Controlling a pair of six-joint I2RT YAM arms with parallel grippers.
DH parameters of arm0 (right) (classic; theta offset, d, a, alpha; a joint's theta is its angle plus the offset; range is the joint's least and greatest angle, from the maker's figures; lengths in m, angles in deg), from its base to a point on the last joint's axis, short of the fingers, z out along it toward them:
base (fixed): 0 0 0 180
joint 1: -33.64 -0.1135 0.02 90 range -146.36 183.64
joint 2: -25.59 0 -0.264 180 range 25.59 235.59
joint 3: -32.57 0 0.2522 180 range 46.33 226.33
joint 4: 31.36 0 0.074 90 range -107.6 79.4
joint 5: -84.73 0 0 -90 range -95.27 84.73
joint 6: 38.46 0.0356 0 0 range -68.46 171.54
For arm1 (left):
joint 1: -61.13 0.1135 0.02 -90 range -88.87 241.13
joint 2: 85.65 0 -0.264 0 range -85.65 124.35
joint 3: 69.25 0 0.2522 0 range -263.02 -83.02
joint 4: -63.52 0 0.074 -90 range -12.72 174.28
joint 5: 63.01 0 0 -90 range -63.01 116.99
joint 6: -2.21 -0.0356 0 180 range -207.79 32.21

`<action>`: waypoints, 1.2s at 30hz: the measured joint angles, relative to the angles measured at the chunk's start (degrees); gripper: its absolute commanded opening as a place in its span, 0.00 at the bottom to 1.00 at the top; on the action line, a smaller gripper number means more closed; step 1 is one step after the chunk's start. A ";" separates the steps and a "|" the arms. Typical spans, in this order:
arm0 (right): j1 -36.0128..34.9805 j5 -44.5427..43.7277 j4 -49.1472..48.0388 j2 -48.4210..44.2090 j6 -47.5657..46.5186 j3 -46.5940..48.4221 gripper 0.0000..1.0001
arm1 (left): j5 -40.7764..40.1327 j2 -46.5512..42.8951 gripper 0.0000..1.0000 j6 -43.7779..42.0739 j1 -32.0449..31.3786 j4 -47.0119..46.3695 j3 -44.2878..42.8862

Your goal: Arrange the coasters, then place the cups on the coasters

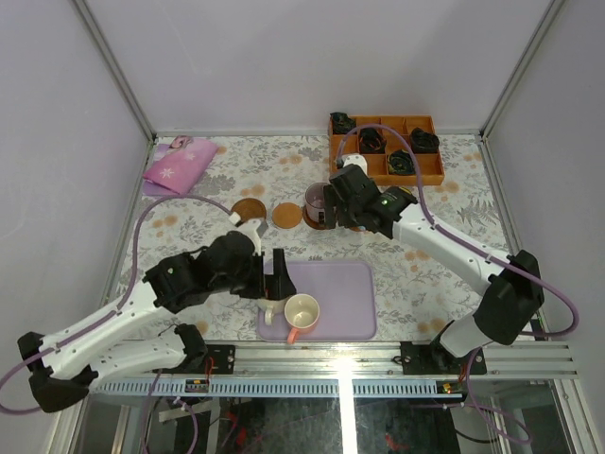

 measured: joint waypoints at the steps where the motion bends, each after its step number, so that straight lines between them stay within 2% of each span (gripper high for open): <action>1: 0.00 -0.22 -0.11 -0.33 -0.09 -0.37 0.79 | -0.66 -0.26 0.98 1.64 -2.86 0.17 0.04; 7: 0.00 -1.03 -0.90 -2.21 -0.85 -1.07 0.79 | -7.45 3.72 0.97 11.91 -23.02 0.87 0.79; 12: 0.00 -1.40 -1.49 -4.79 -1.29 -3.13 0.79 | -12.92 13.53 0.91 16.55 -31.85 2.01 0.79; 17: 0.00 -1.40 -1.62 -7.26 -1.73 -5.92 0.79 | -17.86 17.27 0.84 19.91 -34.14 2.69 0.79; 24: 0.00 -1.33 -1.92 -8.44 -1.90 -7.76 0.80 | -23.34 19.04 0.63 21.46 -34.23 2.71 1.25; 31: 0.00 -1.18 -2.51 -8.44 -1.88 -8.22 0.80 | -23.71 20.74 0.58 21.27 -34.27 1.81 3.04; 34: 0.00 -1.11 -2.84 -8.44 -1.88 -8.72 0.80 | -23.69 20.74 0.53 21.31 -34.27 1.53 3.15; 35: 0.00 -1.09 -2.91 -8.44 -1.88 -8.85 0.79 | -23.69 20.74 0.48 21.31 -34.27 1.33 3.21; 36: 0.00 -0.96 -2.89 -8.44 -1.86 -9.01 0.79 | -23.67 20.74 0.39 21.31 -34.27 1.07 3.34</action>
